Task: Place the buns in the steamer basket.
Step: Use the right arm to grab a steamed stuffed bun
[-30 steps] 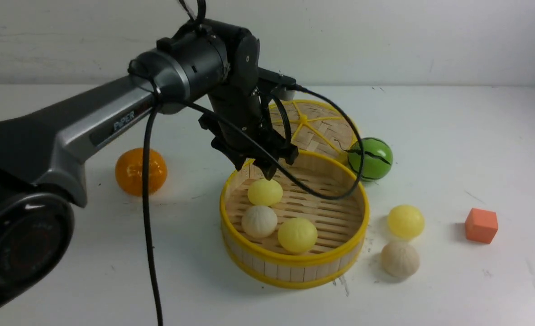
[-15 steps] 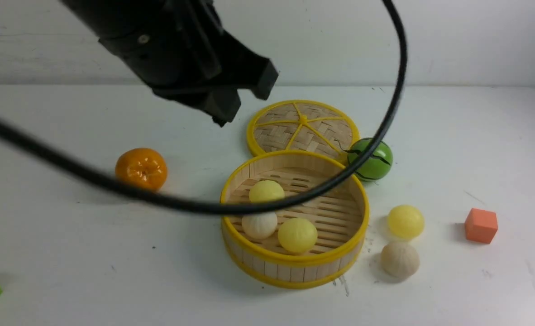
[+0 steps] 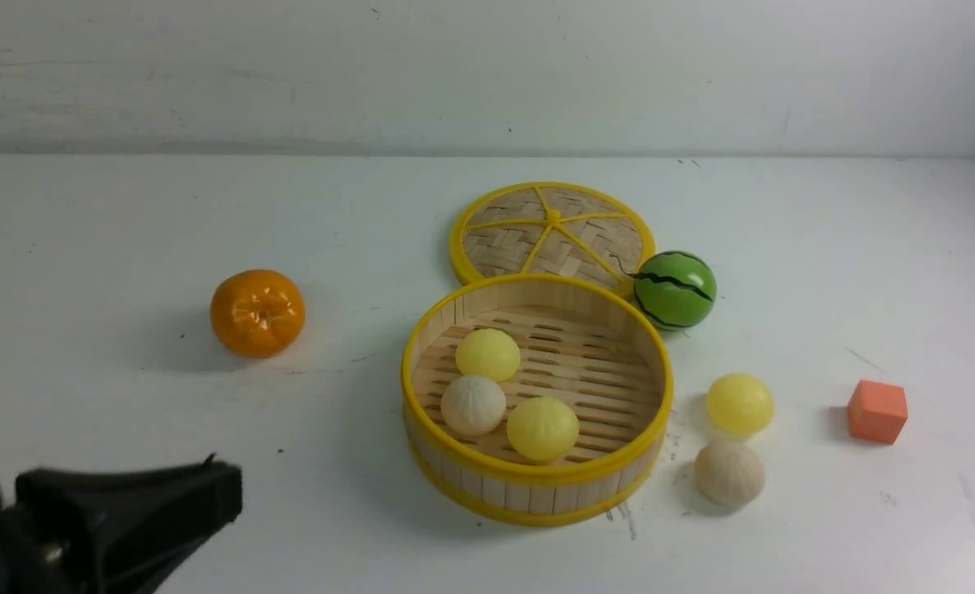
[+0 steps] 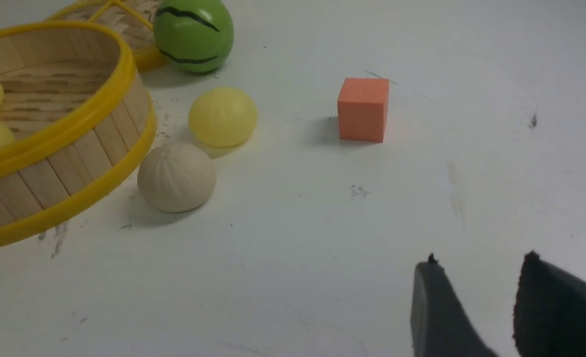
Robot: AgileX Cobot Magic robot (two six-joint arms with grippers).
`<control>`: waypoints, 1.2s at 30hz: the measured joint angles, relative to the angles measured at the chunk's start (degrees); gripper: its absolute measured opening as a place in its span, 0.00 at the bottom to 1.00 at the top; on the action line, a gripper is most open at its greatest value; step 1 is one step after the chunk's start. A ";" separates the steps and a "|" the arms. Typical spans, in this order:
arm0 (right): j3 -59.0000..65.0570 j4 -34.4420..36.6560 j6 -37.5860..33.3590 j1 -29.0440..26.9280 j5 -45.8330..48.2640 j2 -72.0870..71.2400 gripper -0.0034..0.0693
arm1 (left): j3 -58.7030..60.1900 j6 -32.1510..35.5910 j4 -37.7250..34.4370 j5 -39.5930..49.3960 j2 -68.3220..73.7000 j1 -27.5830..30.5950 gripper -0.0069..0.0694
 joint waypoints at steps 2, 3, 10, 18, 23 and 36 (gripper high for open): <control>0.13 1.28 1.16 0.00 -0.97 0.00 0.38 | 4.15 0.00 -0.79 -2.29 -3.98 0.00 0.07; 0.34 4.40 3.40 0.00 -2.74 0.00 0.38 | 7.41 0.00 -1.29 -3.63 -7.13 0.00 0.07; 0.50 17.91 14.48 0.00 -14.19 0.00 0.38 | 16.26 -0.13 -1.84 -4.98 -11.76 0.00 0.07; -14.29 20.50 12.57 5.28 -1.22 9.01 0.34 | 19.08 -0.17 -1.89 -4.20 -11.76 0.00 0.07; -32.42 17.73 -0.43 10.77 17.12 30.61 0.34 | 19.07 -0.17 -1.91 -3.57 -11.76 0.00 0.07; -61.18 17.68 -9.21 12.02 30.06 80.71 0.34 | 19.07 -0.17 -1.91 -3.44 -11.76 0.00 0.07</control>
